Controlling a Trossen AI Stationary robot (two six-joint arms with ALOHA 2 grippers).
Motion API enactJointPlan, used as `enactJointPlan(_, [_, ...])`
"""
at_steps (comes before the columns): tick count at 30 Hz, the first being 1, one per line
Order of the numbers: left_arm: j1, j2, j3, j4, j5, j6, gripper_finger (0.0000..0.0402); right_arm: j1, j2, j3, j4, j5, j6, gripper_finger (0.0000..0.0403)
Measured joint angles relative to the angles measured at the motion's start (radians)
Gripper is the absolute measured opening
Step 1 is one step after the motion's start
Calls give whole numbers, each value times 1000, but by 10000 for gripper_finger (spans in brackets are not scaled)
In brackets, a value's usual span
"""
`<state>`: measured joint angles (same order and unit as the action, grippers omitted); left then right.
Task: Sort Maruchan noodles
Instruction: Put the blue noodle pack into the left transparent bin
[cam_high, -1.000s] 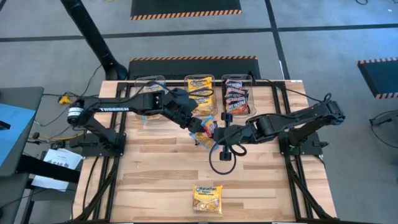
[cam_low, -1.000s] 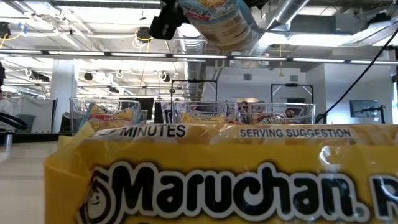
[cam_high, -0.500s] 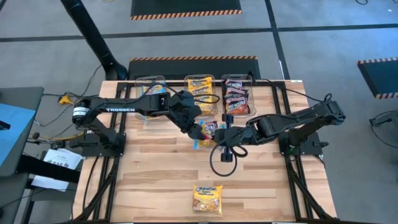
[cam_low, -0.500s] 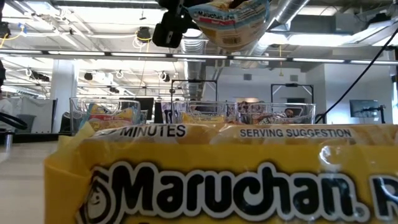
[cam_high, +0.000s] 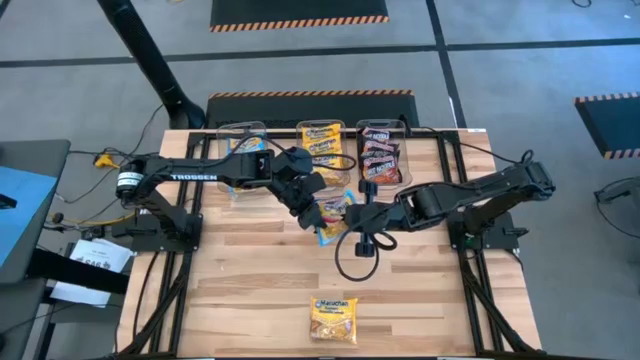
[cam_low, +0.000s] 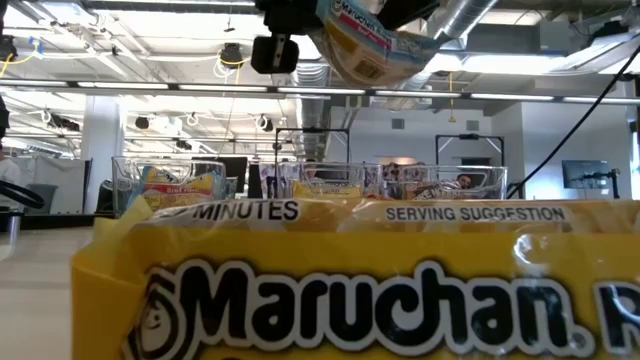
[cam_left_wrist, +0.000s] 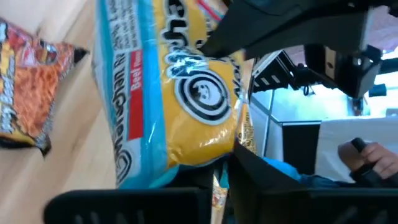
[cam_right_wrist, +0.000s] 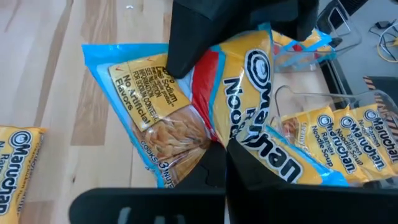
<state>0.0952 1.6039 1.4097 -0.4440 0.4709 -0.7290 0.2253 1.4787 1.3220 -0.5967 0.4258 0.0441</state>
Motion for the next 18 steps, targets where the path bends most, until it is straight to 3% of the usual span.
enactJointPlan(10, [-2,0,2,-14,-66,156,1,0,0,0,-39,3,37,18])
enactJointPlan(18, [-9,0,3,-71,-123,265,0,0,1,0,-37,5,38,98])
